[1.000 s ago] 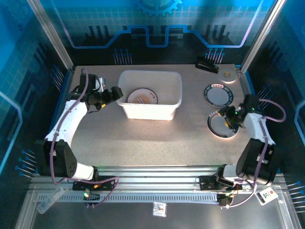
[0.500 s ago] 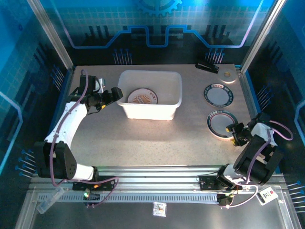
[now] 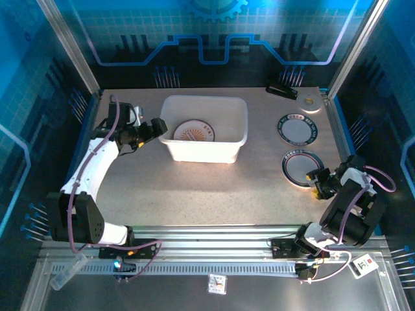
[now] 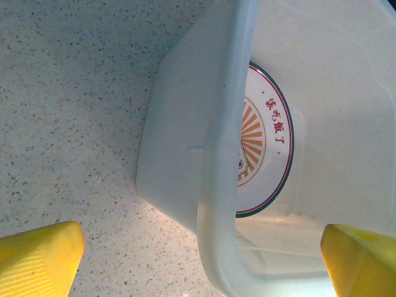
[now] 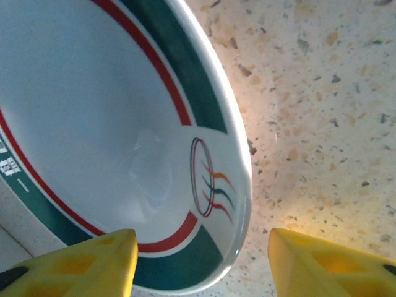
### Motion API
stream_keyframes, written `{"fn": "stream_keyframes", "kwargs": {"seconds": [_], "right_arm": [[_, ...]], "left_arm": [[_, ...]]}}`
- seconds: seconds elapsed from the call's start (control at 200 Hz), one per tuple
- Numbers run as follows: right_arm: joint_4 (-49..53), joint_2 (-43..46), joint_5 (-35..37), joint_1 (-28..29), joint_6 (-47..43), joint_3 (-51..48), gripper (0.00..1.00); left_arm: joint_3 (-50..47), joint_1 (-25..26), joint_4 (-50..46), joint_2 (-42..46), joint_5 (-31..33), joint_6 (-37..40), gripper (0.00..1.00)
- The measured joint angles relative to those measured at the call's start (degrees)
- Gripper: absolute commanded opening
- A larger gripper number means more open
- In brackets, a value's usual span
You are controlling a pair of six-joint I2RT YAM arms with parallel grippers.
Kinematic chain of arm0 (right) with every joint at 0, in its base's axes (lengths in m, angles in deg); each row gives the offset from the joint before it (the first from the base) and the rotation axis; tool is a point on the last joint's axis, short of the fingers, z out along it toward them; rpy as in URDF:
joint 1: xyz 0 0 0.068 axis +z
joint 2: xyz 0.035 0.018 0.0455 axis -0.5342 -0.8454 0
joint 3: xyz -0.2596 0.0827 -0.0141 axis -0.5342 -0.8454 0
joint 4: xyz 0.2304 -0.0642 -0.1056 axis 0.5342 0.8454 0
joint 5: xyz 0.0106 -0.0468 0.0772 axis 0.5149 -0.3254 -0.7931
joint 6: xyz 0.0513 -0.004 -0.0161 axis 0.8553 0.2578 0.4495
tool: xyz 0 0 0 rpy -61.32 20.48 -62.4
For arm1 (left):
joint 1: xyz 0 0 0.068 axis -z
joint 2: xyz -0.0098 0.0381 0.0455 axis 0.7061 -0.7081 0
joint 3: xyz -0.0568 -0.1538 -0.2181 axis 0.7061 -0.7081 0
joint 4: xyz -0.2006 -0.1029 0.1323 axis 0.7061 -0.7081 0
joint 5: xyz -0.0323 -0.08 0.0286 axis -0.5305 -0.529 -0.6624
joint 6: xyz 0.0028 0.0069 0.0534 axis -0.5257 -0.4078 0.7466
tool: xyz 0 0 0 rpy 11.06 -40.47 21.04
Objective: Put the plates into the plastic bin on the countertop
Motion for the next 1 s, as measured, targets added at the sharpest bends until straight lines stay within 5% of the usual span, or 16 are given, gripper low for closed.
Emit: {"fn": "stream_keyframes", "kwargs": {"seconds": [1.001], "right_arm": [[-9.94, -0.07, 0.28, 1.22, 4.96, -4.09, 0.15]], "left_arm": [[0.00, 0.33, -0.02, 0.00, 0.02, 0.00, 0.99]]}}
